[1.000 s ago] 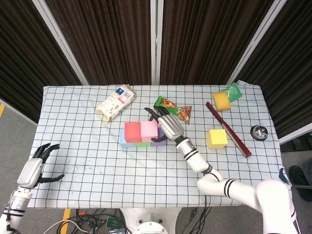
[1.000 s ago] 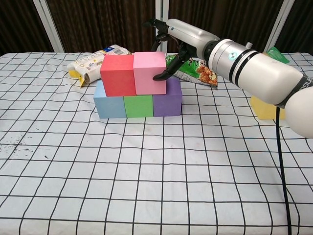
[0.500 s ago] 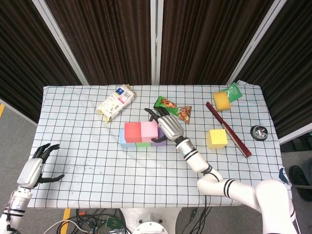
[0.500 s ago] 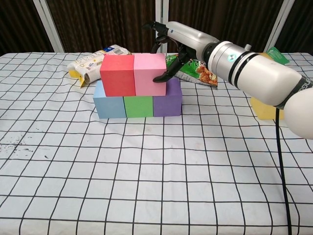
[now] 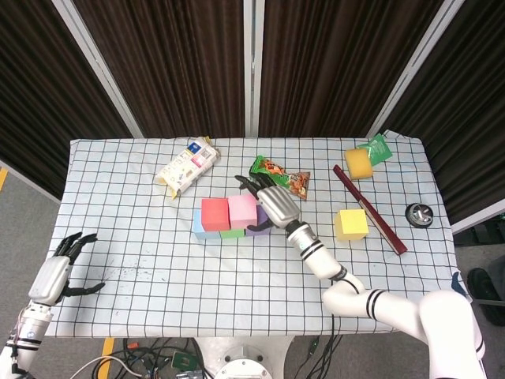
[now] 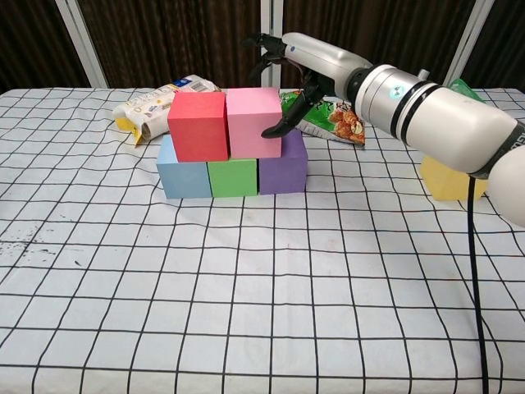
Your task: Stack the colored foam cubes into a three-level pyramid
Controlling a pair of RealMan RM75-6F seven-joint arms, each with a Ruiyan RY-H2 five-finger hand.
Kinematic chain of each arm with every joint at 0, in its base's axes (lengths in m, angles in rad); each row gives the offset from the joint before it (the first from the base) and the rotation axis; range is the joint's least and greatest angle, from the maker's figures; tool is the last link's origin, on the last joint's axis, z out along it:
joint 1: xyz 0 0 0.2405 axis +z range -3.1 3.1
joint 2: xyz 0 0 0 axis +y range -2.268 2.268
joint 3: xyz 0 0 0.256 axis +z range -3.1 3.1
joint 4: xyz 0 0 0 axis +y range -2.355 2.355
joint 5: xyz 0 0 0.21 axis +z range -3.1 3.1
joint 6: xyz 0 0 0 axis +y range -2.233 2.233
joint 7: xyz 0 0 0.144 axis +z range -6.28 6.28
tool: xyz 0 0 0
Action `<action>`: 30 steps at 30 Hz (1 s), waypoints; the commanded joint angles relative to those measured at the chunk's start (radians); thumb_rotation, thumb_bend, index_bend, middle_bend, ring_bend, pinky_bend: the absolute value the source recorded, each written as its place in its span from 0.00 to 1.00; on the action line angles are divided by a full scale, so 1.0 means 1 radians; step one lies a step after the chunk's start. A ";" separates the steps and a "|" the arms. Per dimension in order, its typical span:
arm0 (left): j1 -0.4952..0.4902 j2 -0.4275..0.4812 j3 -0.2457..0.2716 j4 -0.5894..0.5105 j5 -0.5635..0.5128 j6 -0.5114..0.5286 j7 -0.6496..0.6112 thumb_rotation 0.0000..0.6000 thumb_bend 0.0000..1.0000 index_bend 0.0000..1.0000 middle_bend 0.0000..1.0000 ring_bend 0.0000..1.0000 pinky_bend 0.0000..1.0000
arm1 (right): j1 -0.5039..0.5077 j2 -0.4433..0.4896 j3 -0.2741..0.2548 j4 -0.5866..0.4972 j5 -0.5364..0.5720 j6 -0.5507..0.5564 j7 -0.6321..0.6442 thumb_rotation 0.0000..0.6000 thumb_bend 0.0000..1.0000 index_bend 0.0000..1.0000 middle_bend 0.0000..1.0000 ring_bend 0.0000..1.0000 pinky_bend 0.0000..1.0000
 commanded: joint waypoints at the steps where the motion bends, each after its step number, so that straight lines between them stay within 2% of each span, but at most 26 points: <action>1: 0.000 0.000 0.000 -0.001 0.000 0.001 0.000 1.00 0.00 0.11 0.16 0.03 0.01 | -0.002 0.006 -0.002 -0.008 -0.007 0.003 0.009 1.00 0.00 0.00 0.19 0.00 0.00; 13: -0.001 0.007 -0.004 -0.014 0.001 0.007 0.000 1.00 0.00 0.11 0.16 0.03 0.01 | -0.044 0.112 0.022 -0.127 -0.024 0.079 0.026 1.00 0.00 0.00 0.15 0.00 0.00; 16: -0.001 0.009 -0.006 -0.016 -0.003 0.006 0.002 1.00 0.00 0.11 0.16 0.03 0.01 | -0.066 0.157 0.023 -0.150 0.002 0.078 -0.001 1.00 0.00 0.00 0.14 0.00 0.00; 20: -0.004 0.010 -0.008 -0.019 -0.004 0.003 0.004 1.00 0.00 0.11 0.16 0.03 0.01 | -0.084 0.209 0.018 -0.166 0.098 0.009 -0.066 1.00 0.00 0.00 0.11 0.00 0.00; 25: -0.005 0.009 -0.008 -0.021 -0.008 -0.004 0.012 1.00 0.00 0.11 0.16 0.03 0.01 | -0.079 0.196 -0.003 -0.110 0.197 -0.064 -0.161 1.00 0.00 0.00 0.07 0.00 0.00; 30: -0.005 0.010 -0.009 -0.018 -0.013 -0.009 0.011 1.00 0.00 0.11 0.16 0.03 0.01 | -0.067 0.110 -0.016 -0.004 0.221 -0.080 -0.181 1.00 0.02 0.00 0.06 0.00 0.00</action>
